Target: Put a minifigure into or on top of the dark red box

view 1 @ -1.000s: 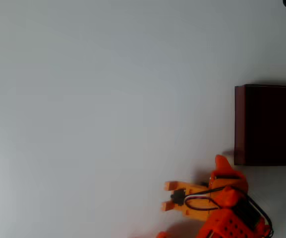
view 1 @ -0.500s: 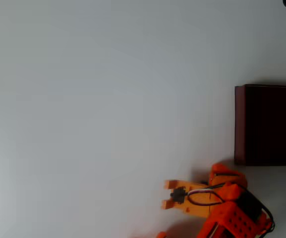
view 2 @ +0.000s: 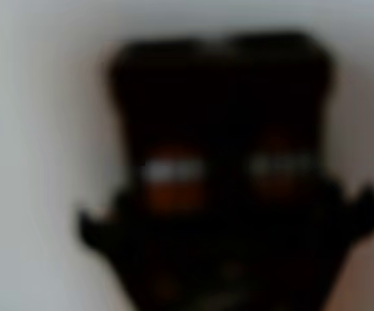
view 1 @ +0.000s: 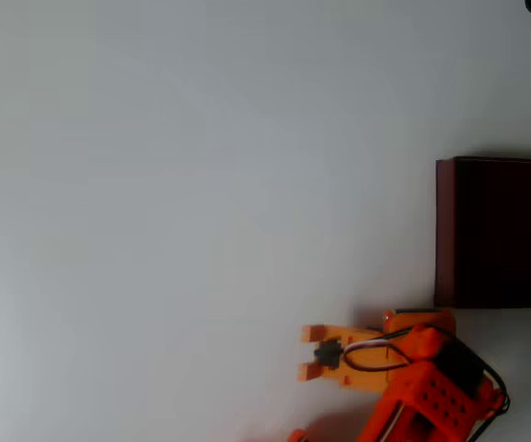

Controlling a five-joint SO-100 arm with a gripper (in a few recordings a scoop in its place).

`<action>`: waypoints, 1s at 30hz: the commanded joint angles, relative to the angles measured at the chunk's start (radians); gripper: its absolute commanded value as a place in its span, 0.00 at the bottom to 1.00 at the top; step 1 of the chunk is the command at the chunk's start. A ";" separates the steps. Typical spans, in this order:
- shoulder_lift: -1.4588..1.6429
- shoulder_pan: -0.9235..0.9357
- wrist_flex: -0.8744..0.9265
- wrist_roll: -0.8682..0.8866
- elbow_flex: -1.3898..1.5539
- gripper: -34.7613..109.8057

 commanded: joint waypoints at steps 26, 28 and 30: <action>-0.083 0.026 0.281 0.512 -0.706 0.24; -0.150 0.038 0.249 0.526 -0.755 0.24; -0.230 0.051 0.221 0.526 -0.813 0.24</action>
